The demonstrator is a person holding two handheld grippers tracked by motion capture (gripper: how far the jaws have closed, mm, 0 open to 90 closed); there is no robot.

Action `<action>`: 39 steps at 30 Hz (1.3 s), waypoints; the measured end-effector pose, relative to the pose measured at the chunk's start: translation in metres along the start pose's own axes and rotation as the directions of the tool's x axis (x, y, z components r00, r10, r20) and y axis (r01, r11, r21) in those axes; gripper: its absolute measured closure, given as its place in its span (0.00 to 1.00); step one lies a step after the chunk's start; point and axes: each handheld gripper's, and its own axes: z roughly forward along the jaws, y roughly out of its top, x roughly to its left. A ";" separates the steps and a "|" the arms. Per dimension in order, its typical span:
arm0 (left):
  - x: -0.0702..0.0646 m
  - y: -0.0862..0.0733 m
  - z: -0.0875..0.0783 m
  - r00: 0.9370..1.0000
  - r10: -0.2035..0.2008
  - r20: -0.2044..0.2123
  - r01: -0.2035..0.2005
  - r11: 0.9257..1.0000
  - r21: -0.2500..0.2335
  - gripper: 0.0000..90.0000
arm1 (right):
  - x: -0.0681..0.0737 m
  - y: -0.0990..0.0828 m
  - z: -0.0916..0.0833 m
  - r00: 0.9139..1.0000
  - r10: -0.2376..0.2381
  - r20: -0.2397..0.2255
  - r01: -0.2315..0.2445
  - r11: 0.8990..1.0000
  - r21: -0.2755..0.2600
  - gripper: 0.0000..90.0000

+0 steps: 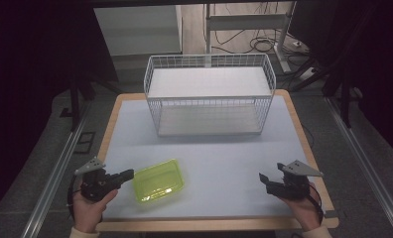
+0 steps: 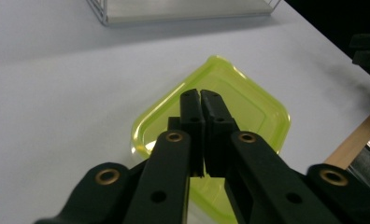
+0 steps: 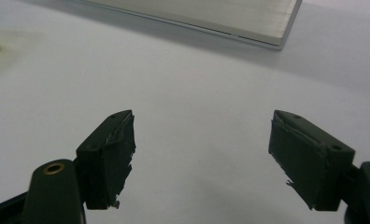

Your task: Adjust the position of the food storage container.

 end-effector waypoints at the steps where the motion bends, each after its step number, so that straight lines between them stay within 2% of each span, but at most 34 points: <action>1: 0.001 -0.002 -0.002 1.000 0.008 -0.015 -0.008 1.000 0.005 0.99 | 0.000 0.000 0.000 1.000 0.000 0.000 0.000 1.000 0.000 0.25; 3: 0.003 -0.005 -0.005 0.999 0.011 -0.033 -0.011 1.000 0.014 0.99 | 0.000 -0.001 0.000 1.000 0.002 0.003 -0.002 1.000 0.007 0.25; 6: 0.008 -0.006 -0.008 0.999 0.008 -0.040 -0.008 1.000 0.021 1.00 | 0.000 -0.001 0.001 1.000 0.023 0.003 -0.023 1.000 0.012 0.25; 8: 0.008 -0.007 -0.007 0.999 0.009 -0.043 -0.007 1.000 0.028 1.00 | 0.000 -0.001 0.001 1.000 0.019 0.001 -0.019 1.000 0.012 0.26; 11: 0.010 -0.015 -0.002 0.998 0.009 -0.062 -0.005 0.997 0.071 1.00 | 0.000 -0.001 0.002 1.000 0.018 -0.004 -0.018 1.000 0.016 0.26; 12: 0.010 -0.015 -0.002 0.998 0.009 -0.062 -0.005 0.997 0.071 1.00 | 0.000 -0.001 0.002 1.000 0.018 -0.004 -0.018 1.000 0.016 0.26; 16: 0.016 -0.026 0.000 0.996 -0.010 -0.086 0.019 0.994 0.109 1.00 | -0.001 -0.002 0.001 1.000 0.019 -0.006 -0.019 1.000 0.011 0.26; 18: 0.018 -0.028 0.000 0.996 -0.017 -0.090 0.027 0.993 0.112 1.00 | -0.001 -0.002 0.001 1.000 0.018 -0.005 -0.018 1.000 0.011 0.26; 20: 0.022 -0.034 0.001 0.995 -0.044 -0.094 0.055 0.991 0.123 1.00 | -0.001 -0.002 0.001 1.000 0.014 -0.002 -0.014 1.000 0.013 0.26; 22: 0.023 -0.035 0.003 0.994 -0.050 -0.093 0.062 0.989 0.132 1.00 | 0.000 -0.002 0.001 1.000 0.014 -0.002 -0.013 1.000 0.015 0.26; 24: 0.025 -0.041 0.012 0.995 -0.055 -0.084 0.069 0.982 0.173 1.00 | 0.001 -0.002 0.003 1.000 0.009 -0.003 -0.009 1.000 0.022 0.26; 25: 0.025 -0.041 0.012 0.995 -0.055 -0.084 0.069 0.982 0.173 1.00 | 0.001 -0.002 0.003 1.000 0.009 -0.003 -0.009 1.000 0.022 0.26; 28: 0.027 -0.044 0.020 0.996 -0.074 -0.056 0.084 0.978 0.192 1.00 | 0.002 -0.002 0.004 1.000 0.004 0.002 -0.004 1.000 0.029 0.26; 33: 0.029 -0.043 0.026 0.995 -0.086 -0.041 0.093 0.975 0.200 1.00 | 0.001 -0.003 0.006 1.000 0.006 0.003 -0.006 0.999 0.034 0.26; 39: 0.026 -0.040 0.037 0.997 -0.070 -0.030 0.075 0.973 0.220 1.00 | 0.001 -0.004 0.006 1.000 -0.002 0.011 0.001 0.999 0.042 0.26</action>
